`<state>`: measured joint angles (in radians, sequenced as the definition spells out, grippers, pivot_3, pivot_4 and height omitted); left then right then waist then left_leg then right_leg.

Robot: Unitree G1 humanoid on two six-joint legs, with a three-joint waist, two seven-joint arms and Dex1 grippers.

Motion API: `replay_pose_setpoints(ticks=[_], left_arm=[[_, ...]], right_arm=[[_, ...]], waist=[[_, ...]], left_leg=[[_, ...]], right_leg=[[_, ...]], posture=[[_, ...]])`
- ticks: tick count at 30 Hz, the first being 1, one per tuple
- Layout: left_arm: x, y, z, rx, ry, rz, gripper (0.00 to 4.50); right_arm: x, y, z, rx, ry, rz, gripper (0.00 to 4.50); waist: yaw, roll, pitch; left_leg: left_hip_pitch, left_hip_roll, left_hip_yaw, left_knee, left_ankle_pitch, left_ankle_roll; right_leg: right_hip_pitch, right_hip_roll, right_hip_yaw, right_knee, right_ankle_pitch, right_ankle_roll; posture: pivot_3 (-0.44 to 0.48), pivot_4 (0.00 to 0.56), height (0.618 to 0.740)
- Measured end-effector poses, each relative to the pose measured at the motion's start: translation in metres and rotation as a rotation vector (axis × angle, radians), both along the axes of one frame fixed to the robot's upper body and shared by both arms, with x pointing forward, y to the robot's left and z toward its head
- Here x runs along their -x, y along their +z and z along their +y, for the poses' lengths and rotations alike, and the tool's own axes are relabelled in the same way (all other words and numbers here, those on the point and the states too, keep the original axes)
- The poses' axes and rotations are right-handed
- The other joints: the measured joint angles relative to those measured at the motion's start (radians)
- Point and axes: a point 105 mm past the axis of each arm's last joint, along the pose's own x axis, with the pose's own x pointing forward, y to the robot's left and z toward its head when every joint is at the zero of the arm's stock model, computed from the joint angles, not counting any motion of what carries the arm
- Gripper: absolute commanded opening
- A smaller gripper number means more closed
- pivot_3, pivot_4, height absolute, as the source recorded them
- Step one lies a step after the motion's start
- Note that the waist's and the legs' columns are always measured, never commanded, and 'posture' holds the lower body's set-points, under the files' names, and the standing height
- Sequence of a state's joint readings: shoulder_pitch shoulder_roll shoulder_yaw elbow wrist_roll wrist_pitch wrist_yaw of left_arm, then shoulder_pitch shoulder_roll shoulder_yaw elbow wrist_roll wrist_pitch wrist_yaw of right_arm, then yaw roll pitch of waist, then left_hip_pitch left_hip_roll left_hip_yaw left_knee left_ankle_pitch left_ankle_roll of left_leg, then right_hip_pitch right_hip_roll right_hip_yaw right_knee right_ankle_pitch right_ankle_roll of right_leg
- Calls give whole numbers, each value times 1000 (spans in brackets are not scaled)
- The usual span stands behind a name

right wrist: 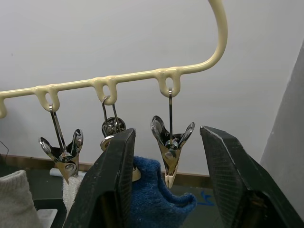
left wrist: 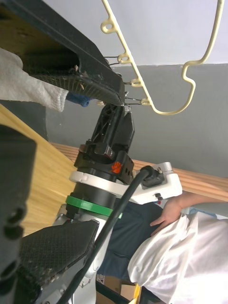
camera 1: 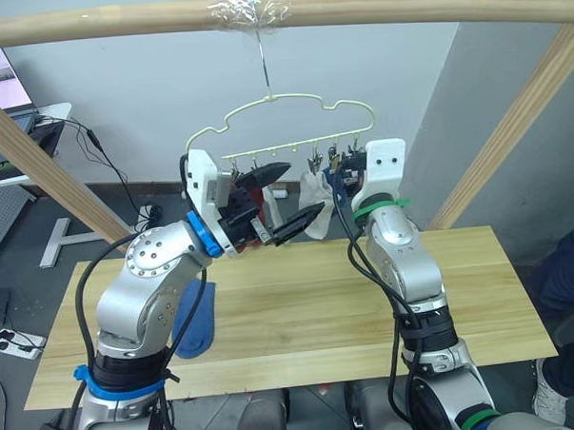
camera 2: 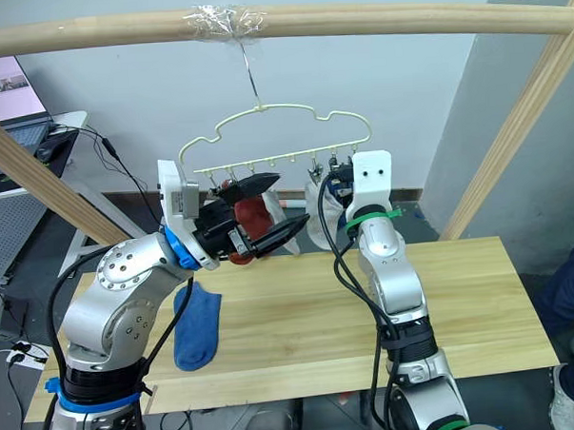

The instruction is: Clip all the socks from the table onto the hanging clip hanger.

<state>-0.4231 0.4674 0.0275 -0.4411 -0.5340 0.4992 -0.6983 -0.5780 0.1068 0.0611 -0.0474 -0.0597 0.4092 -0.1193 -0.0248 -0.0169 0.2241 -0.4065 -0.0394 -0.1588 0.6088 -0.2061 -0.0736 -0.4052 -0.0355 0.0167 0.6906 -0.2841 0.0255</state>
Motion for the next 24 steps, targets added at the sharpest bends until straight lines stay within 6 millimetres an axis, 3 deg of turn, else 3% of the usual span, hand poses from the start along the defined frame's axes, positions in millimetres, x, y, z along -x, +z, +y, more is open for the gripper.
replay_pose_setpoints(ticks=[18,24], left_arm=[[-3,2,2,13,31,-4,4391],[-3,2,2,13,32,-4,4391]], right_arm=[[-16,0,6,-14,-17,26,2260],[-18,9,11,-20,0,-5,2260]], waist=[[1,0,0],[1,0,0]], left_leg=[[0,0,0,0,0,0],[0,0,0,0,0,0]], right_leg=[[0,0,0,0,0,0],[0,0,0,0,0,0]], posture=[[153,209,740],[156,210,740]])
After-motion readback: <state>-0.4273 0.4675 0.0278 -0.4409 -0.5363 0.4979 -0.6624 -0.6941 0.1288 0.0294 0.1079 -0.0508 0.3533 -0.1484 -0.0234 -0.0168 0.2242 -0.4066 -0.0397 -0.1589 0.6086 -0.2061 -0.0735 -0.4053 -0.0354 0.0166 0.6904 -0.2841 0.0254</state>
